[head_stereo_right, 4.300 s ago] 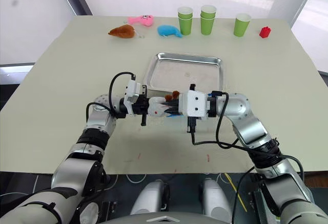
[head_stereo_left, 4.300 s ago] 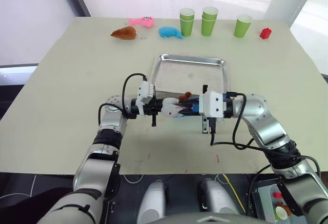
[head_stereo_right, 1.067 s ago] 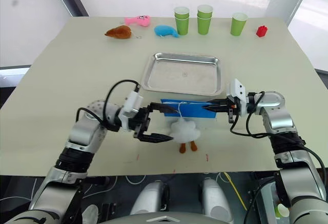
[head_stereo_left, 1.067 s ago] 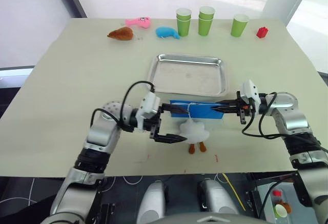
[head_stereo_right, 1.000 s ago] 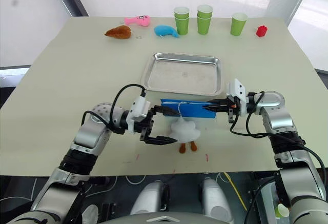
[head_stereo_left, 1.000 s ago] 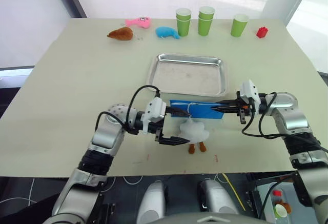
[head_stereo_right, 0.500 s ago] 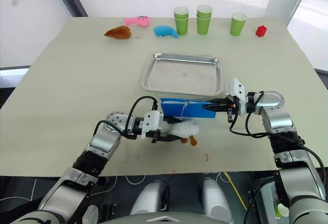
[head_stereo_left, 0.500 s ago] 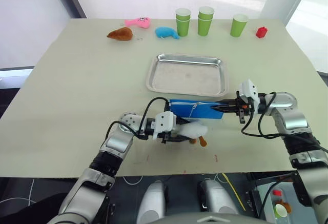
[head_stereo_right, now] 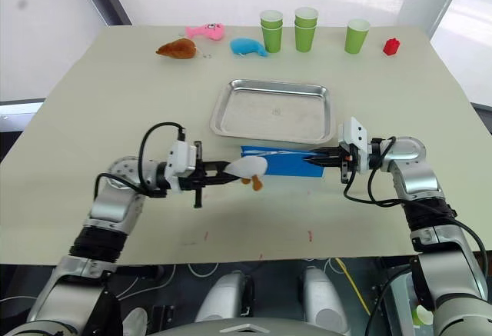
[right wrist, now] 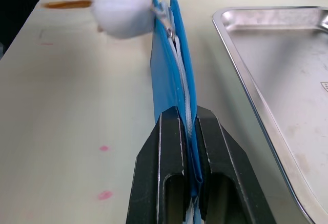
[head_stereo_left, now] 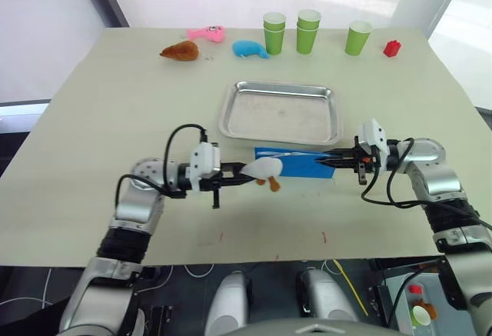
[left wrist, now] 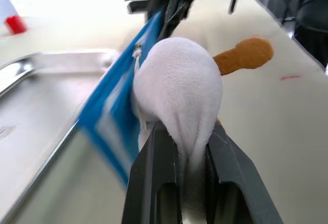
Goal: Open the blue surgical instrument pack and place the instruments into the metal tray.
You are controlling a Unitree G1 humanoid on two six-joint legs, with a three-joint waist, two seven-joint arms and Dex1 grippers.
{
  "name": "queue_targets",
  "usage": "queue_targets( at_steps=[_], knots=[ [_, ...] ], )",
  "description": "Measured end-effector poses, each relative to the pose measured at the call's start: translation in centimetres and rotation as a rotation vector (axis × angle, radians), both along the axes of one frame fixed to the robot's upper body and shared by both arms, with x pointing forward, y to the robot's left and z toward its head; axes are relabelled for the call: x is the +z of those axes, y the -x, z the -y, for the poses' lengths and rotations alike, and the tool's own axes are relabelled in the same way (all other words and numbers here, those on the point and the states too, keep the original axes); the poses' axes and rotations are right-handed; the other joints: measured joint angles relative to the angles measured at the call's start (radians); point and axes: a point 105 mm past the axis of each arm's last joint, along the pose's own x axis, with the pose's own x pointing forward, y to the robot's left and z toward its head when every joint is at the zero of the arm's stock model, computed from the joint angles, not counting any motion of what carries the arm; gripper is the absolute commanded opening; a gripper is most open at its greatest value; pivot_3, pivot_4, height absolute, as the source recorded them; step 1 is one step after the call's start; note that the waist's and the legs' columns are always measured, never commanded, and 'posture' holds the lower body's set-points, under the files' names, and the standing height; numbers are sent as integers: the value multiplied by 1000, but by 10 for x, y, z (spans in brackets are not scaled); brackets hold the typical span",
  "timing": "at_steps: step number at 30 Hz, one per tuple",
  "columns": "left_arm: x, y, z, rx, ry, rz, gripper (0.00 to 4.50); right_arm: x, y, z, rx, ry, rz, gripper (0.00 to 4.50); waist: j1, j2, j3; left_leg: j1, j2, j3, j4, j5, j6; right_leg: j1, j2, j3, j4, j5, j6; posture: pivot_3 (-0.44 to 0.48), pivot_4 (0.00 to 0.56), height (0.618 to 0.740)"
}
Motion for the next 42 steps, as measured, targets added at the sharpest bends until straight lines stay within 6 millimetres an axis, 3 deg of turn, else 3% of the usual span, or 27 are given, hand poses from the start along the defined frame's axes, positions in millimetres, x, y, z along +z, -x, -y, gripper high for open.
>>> queue_targets(
  at_steps=[4,6,13,20,25,29,34,37,42],
  knots=[
    [-4,-15,-42,125,-60,4,3,0,0,0,-3,0,4,0,0,0,0,0,0,0,0,0,0,0,0,0,0,0,0,0,150,740],
    [-2,-21,-49,147,-71,25,1,0,0,-2,1,-3,7,0,1,0,0,0,0,0,0,0,0,0,0,0,0,0,0,0,150,740],
    [-8,-23,-55,155,-97,22,0,-1,1,-5,10,-3,17,0,-2,0,0,0,1,0,0,0,0,0,0,0,0,0,0,0,150,740],
    [-31,-8,-46,112,-118,-70,0,-2,4,-5,17,-7,17,0,-2,0,0,0,1,0,0,0,0,0,0,0,0,0,0,0,150,740],
    [-31,-9,-46,120,-121,-64,0,-2,4,-5,17,-9,15,0,-2,0,0,1,1,1,0,0,0,0,0,0,1,0,0,0,150,740],
    [-20,-17,-50,143,-101,-34,0,-2,4,-5,15,-9,17,0,-2,0,0,1,1,0,0,0,0,0,1,0,1,0,0,0,150,740],
    [12,-25,-51,164,19,6,0,-2,3,-4,9,-10,18,0,-1,0,0,0,1,0,0,0,0,0,0,0,0,0,0,0,150,740],
    [31,-25,-45,142,92,12,0,-2,3,-4,6,-11,18,0,-1,0,0,0,1,0,0,0,0,0,0,0,0,0,0,0,150,740],
    [42,-18,-39,118,188,-58,0,-1,3,-4,2,-12,19,0,-1,0,0,0,1,0,0,0,0,0,0,0,0,0,0,0,150,740]
  ],
)
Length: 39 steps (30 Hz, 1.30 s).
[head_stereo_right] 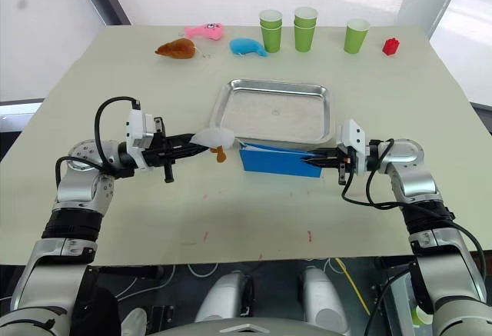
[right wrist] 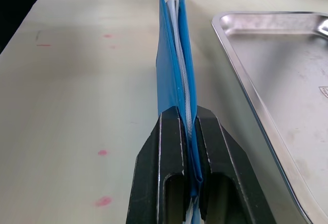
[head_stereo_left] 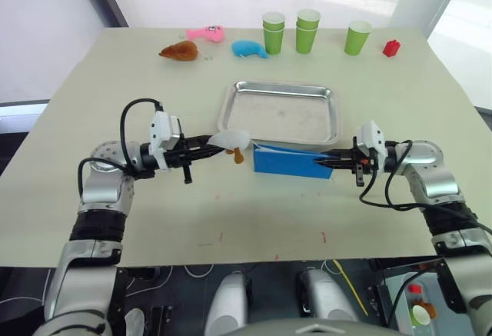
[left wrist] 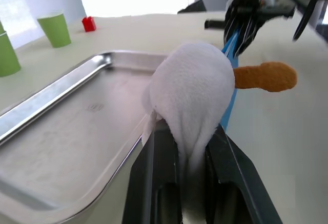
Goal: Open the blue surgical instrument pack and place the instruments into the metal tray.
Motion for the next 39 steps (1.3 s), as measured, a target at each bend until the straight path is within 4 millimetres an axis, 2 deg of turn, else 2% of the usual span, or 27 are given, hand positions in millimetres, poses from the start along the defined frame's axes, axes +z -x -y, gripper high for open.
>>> queue_targets(
  at_steps=[5,10,13,21,26,39],
  knots=[
    [-6,6,-6,7,-5,-56,0,0,-1,0,-5,0,1,0,0,0,0,0,0,0,0,0,0,0,0,0,0,0,0,0,150,740],
    [-26,14,-26,25,-154,-89,0,0,0,0,-4,1,2,0,0,0,0,0,0,0,0,0,0,0,0,0,0,0,0,0,150,740],
    [-31,13,-29,32,-174,-83,0,0,0,0,-2,2,4,0,0,0,0,0,0,0,0,0,0,0,0,0,0,0,0,0,150,740],
    [-38,8,-30,55,-198,-55,0,0,0,-1,2,5,13,0,0,0,0,0,0,0,0,0,0,0,0,0,0,0,0,0,150,740],
    [-52,8,-29,56,-224,-65,0,0,0,-1,3,1,9,0,0,0,0,0,0,1,0,0,0,0,0,0,0,0,0,0,150,740],
    [-75,7,-25,77,-231,-78,0,2,8,-5,23,-107,-136,0,0,0,0,0,0,1,0,0,0,0,0,0,0,0,0,0,150,740]
  ],
)
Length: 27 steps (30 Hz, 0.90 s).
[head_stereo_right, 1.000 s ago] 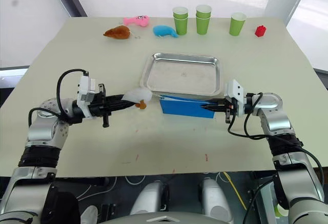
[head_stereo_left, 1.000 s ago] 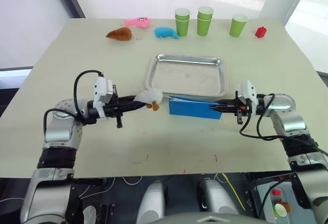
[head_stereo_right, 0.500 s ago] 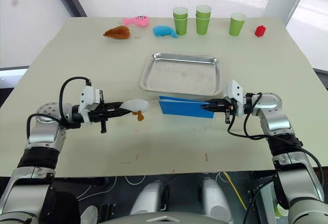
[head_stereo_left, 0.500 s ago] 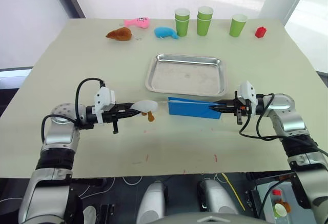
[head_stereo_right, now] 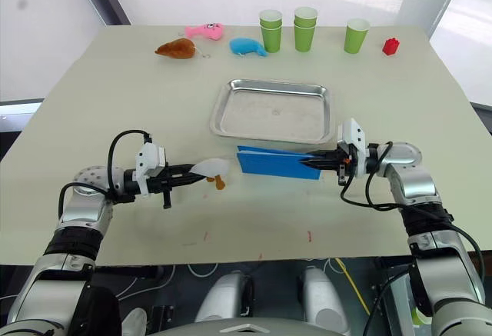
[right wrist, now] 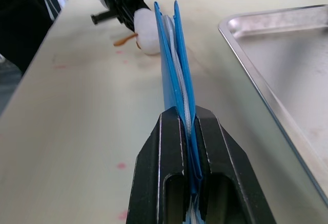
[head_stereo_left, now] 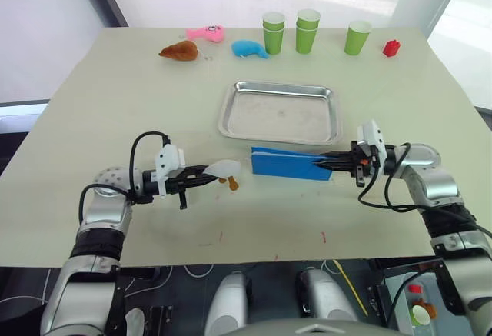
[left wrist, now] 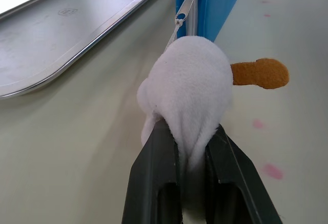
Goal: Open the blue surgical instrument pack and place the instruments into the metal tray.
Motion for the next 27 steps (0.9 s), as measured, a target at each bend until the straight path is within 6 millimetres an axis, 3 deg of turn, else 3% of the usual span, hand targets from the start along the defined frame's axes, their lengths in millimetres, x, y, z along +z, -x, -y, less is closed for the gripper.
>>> queue_targets(
  at_steps=[27],
  knots=[
    [-5,-7,-6,1,-7,41,0,32,-3,-9,-41,-255,-61,0,1,0,0,1,0,-1,0,0,0,0,0,-1,1,0,0,0,150,740]
  ],
)
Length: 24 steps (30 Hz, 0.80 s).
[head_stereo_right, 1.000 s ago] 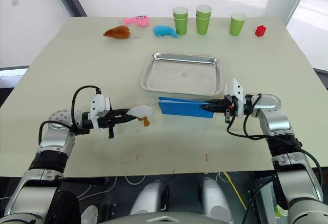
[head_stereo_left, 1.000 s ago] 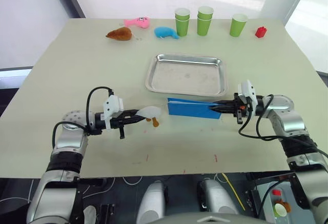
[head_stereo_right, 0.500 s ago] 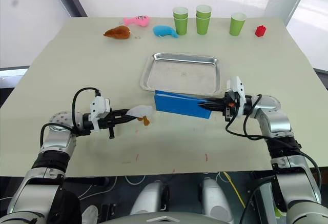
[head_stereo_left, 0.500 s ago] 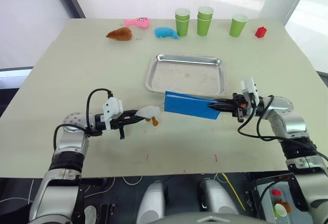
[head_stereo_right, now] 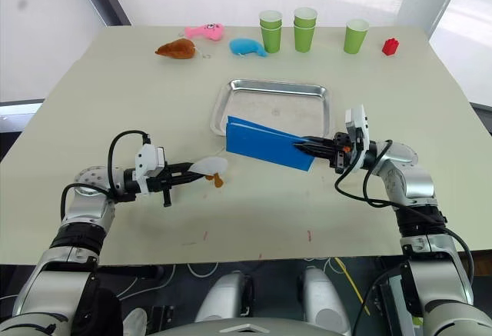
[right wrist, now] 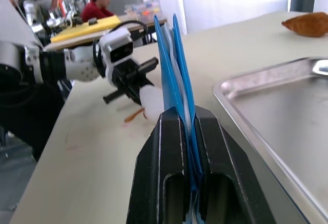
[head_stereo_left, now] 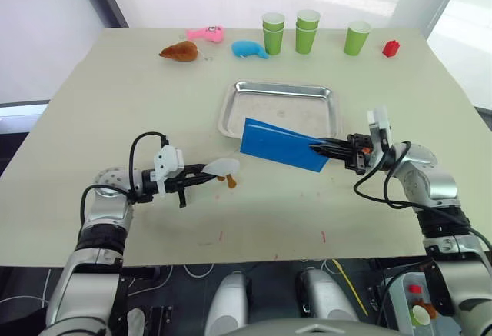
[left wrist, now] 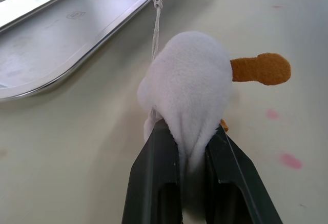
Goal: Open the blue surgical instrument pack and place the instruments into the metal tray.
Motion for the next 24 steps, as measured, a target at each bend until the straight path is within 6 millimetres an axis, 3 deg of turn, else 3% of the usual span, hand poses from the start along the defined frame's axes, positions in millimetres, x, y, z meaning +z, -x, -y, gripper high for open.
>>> queue_targets(
  at_steps=[14,24],
  knots=[
    [-1,-1,-2,-1,-5,15,0,0,0,-1,4,-5,-9,0,-1,0,0,0,0,0,0,0,0,0,0,0,0,0,0,0,150,740],
    [1,1,-12,6,-1,-30,0,-8,1,-2,1,98,96,0,-10,0,0,1,2,0,0,0,0,0,2,0,0,0,0,0,150,740]
  ],
)
